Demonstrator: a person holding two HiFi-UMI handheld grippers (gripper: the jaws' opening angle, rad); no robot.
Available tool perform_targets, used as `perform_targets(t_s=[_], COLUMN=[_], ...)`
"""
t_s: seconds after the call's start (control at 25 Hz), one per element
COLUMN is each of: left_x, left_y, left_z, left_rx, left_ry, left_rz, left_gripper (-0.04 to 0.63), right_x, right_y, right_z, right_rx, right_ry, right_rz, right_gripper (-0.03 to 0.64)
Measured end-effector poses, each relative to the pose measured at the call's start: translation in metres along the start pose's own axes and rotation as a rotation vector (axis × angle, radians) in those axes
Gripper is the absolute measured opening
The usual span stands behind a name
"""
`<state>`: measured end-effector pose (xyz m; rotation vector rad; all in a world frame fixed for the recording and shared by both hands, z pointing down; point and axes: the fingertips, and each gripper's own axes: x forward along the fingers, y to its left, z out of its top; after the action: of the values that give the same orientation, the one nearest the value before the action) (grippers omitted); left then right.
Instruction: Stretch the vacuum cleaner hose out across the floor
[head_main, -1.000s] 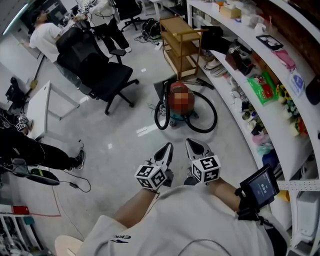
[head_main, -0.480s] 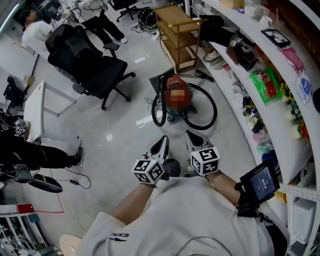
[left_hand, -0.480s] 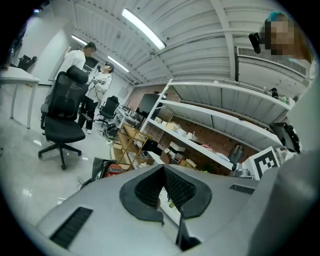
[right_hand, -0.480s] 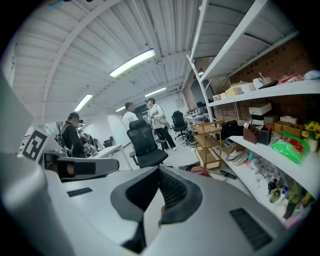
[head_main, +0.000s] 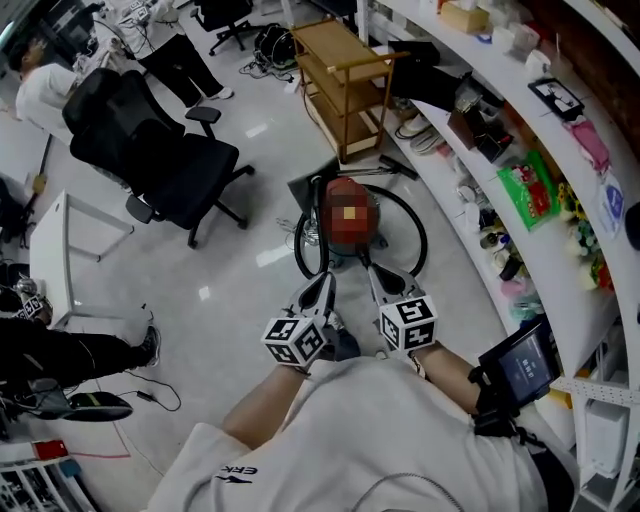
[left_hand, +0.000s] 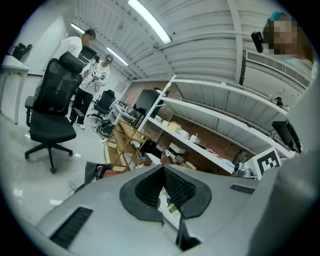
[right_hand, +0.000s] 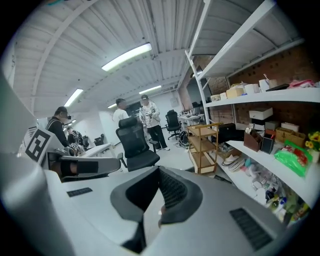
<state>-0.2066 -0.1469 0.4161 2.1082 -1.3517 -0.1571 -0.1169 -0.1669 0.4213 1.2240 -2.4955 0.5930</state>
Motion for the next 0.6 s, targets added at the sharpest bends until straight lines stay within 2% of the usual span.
perform_targets(t_s=[0.28, 0.6], left_x=[0.036, 0.054], left_y=[0.073, 0.136], left_z=[0.041, 0.059], left_rx=[0.007, 0.030], left_ry=[0.036, 0.077], left_rz=[-0.010, 0.041], left_gripper=[0.002, 0.002], right_x=[0.072, 0.131], right_y=[-0.003, -0.005], right_z=[0.031, 0.039], right_rx=[0.003, 0.011], right_ry=[0.005, 0.054], right_rz=[-0.069, -0.099], right_gripper=[-0.005, -0.005])
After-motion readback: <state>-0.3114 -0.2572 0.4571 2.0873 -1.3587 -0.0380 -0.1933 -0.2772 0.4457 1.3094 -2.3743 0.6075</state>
